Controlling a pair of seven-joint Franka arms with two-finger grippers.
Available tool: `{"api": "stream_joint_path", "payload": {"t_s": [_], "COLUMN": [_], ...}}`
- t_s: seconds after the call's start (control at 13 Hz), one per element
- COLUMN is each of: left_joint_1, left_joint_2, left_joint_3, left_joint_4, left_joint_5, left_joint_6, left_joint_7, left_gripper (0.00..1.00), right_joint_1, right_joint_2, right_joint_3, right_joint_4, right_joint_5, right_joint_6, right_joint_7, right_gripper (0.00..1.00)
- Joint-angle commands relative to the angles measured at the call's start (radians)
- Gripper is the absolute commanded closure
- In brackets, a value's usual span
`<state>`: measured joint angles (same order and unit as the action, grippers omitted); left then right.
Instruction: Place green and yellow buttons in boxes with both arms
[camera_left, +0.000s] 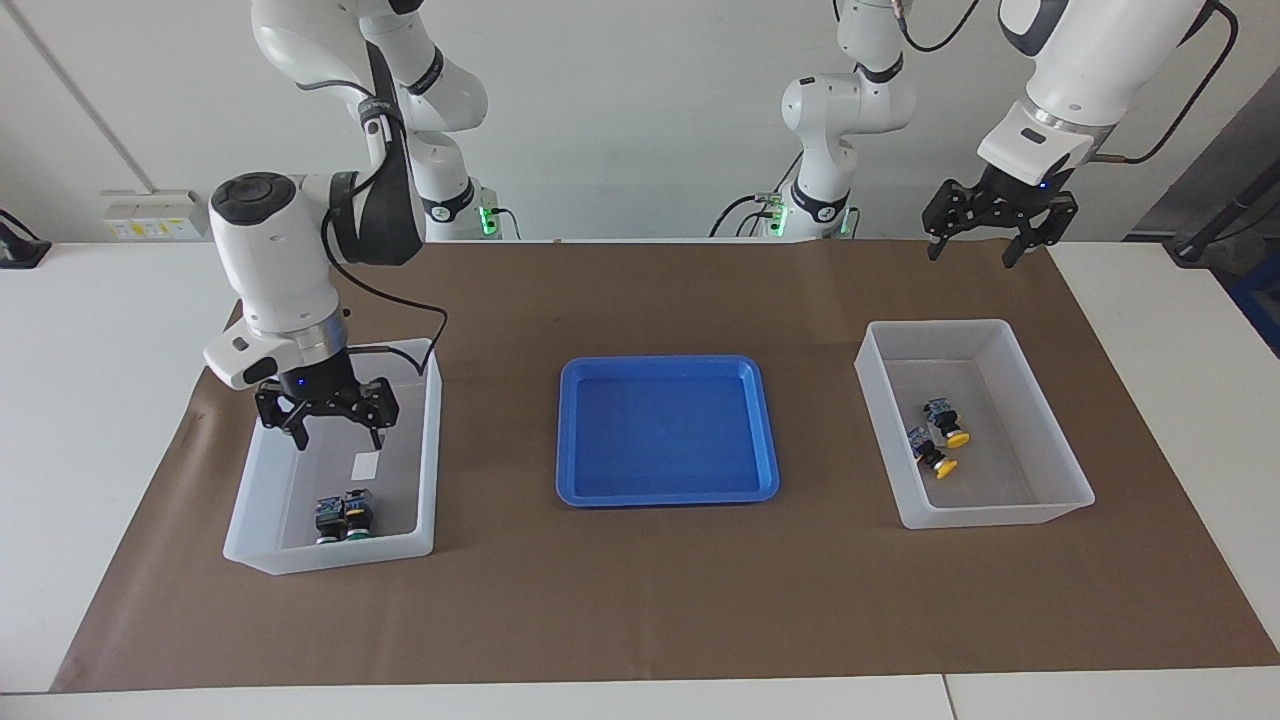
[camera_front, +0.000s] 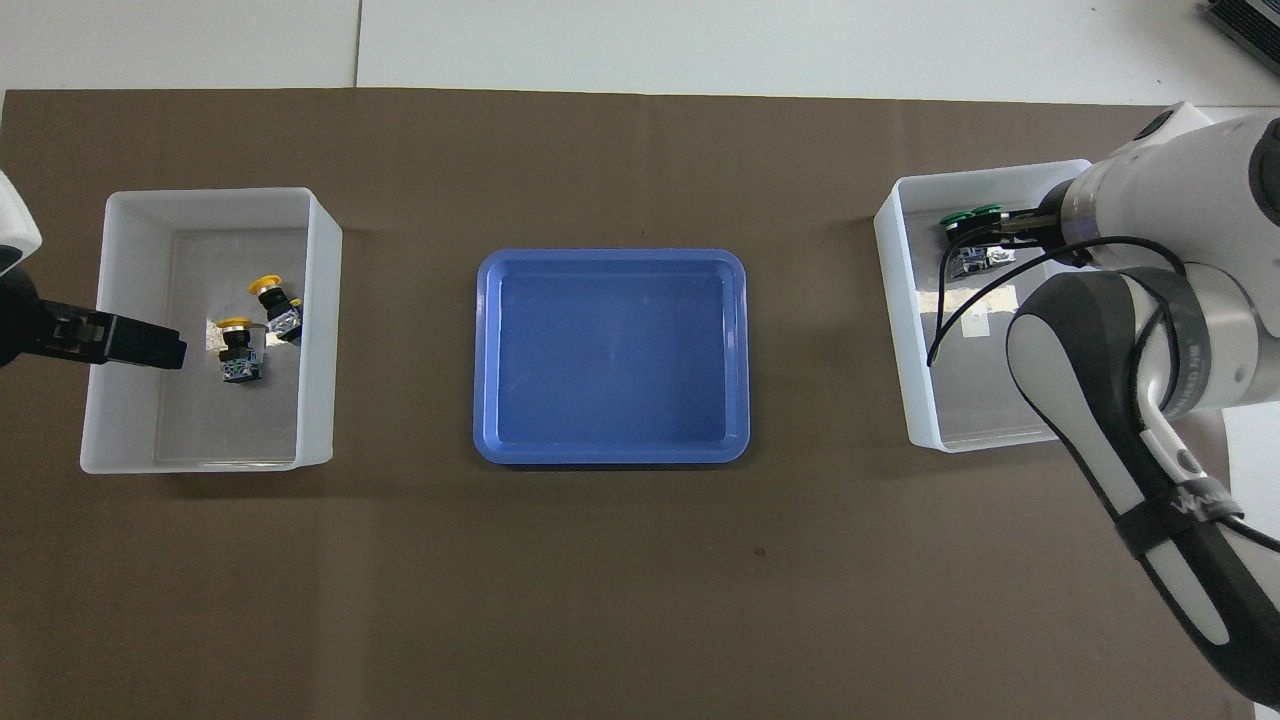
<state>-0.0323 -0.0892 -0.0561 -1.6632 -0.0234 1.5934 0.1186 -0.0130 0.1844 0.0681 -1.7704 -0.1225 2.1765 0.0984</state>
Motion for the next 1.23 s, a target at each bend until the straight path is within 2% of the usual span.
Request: {"api": "stream_joint_path", "payload": {"t_s": [0.0, 0.31, 0.46, 1.15], "left_joint_1": [0.008, 0.008, 0.006, 0.006], "left_joint_2": [-0.003, -0.003, -0.003, -0.007], "left_joint_3": [-0.001, -0.001, -0.001, -0.001], "left_joint_4": [-0.003, -0.003, -0.003, 0.005], "left_joint_5": [-0.009, -0.009, -0.009, -0.006], "left_joint_6": [-0.013, -0.013, -0.013, -0.043], "left_joint_7": [-0.007, -0.007, -0.007, -0.008], "left_gripper": [0.0, 0.0, 0.0, 0.0], "right_joint_1": [-0.004, -0.016, -0.018, -0.004], "right_joint_2": [-0.091, -0.161, -0.204, -0.215], "right_joint_3": [0.004, -0.002, -0.005, -0.002], "right_joint_4": [-0.015, 0.043, 0.036, 0.032], "right_joint_5": [0.061, 0.098, 0.1, 0.1], "right_joint_6": [-0.102, -0.288, -0.366, -0.431], "right_joint_7": [0.015, 0.015, 0.017, 0.073], "right_gripper": [0.0, 0.0, 0.0, 0.0]}}
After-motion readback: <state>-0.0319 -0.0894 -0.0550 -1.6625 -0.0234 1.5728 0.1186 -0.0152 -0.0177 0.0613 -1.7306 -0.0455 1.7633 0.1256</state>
